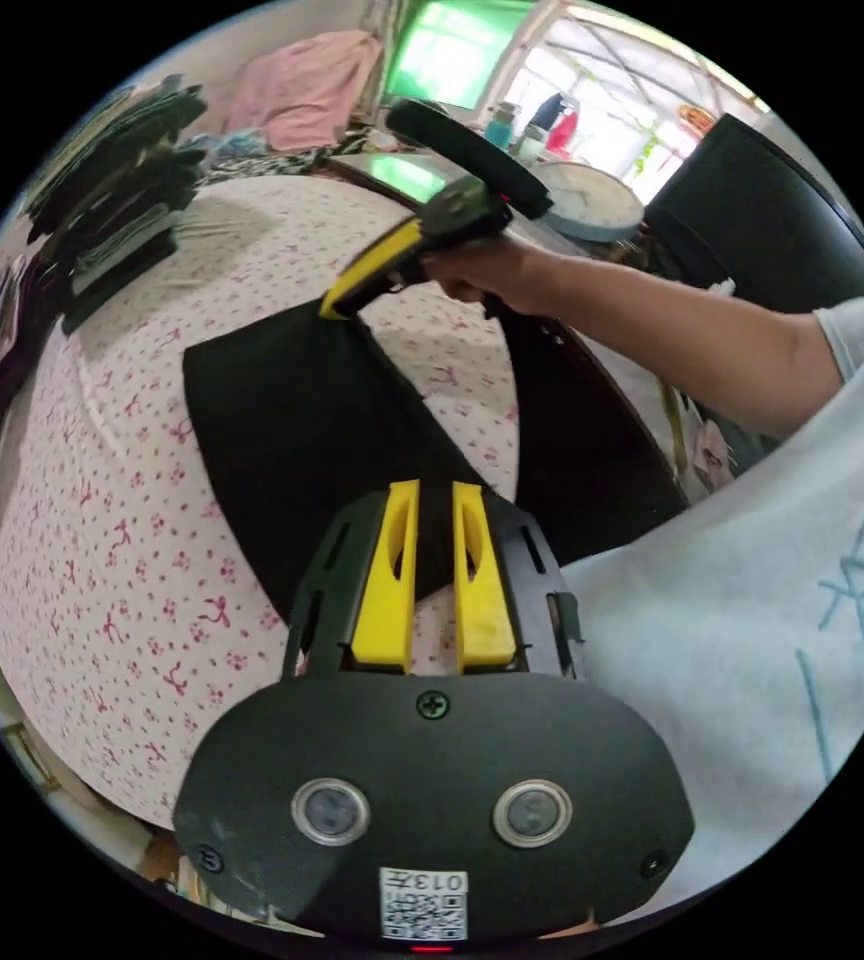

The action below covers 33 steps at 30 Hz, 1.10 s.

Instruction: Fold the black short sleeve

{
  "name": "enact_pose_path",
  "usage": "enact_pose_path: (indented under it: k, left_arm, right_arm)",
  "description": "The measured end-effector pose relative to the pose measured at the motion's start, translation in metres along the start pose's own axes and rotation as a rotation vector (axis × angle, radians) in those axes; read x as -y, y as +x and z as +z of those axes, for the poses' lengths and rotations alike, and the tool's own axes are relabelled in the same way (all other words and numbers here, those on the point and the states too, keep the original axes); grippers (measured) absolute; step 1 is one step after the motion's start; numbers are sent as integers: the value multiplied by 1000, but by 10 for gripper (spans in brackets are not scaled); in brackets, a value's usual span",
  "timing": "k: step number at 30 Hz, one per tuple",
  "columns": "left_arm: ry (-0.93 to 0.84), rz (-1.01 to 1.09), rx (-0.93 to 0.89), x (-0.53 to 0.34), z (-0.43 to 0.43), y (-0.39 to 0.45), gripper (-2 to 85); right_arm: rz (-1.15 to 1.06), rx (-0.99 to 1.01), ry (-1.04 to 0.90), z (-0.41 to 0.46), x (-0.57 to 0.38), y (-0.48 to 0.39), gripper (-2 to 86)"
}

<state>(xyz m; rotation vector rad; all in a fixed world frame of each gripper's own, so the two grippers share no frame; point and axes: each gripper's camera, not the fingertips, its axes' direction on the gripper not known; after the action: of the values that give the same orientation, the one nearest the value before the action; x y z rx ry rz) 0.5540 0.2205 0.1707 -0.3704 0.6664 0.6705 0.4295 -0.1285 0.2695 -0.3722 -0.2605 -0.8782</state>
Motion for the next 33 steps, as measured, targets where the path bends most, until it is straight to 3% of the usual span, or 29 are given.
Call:
enact_pose_path:
  k: [3, 5, 11, 15, 19, 25, 33]
  left_arm:
    - [-78, -18, 61, -6, 20, -14, 64]
    - [-90, -25, 42, -9, 33, -18, 58]
    - [-33, -54, 55, -22, 5, -16, 48]
    - [-32, -101, 96, -39, -4, -21, 45]
    - [-100, -119, 54, -43, 19, -26, 46]
    - [-91, -133, 72, -49, 7, -24, 54]
    - [-42, -417, 130, -86, -14, -51, 112]
  right_arm:
    - [124, 78, -4, 3, -14, 23, 1]
    - [148, 22, 7, -8, -24, 26, 1]
    - [-1, 14, 84, -57, -64, -23, 2]
    - [-108, 127, 38, -51, -85, -85, 1]
    - [-68, 103, -86, -25, -98, -103, -1]
    - [-22, 150, -47, -41, -118, -78, 4]
    - [140, 45, 137, -76, -105, 6, 75]
